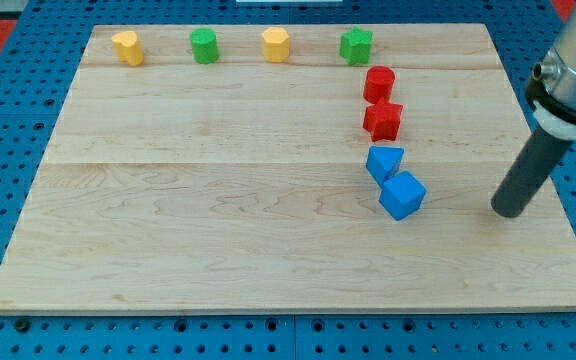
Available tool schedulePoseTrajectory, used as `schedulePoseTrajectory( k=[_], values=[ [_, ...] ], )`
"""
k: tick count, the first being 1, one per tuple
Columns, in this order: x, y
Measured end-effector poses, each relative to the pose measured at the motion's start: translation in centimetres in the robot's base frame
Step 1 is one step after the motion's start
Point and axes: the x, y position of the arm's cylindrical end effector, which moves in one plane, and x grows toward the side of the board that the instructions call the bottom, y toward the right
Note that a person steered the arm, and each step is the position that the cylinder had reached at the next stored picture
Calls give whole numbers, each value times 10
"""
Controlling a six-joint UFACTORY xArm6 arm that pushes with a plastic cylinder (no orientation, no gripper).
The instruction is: Slightly move the blue cube towards left
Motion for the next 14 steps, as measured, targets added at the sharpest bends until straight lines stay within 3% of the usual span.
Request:
schedulePoseTrajectory(
  k=[3, 4, 5, 6, 7, 8, 10, 12, 13, 14],
  values=[
    [6, -104],
    [10, -114],
    [52, -129],
    [57, -242],
    [-5, -296],
    [-31, -235],
    [8, -194],
    [9, -184],
    [4, -228],
    [-16, -193]
  ],
)
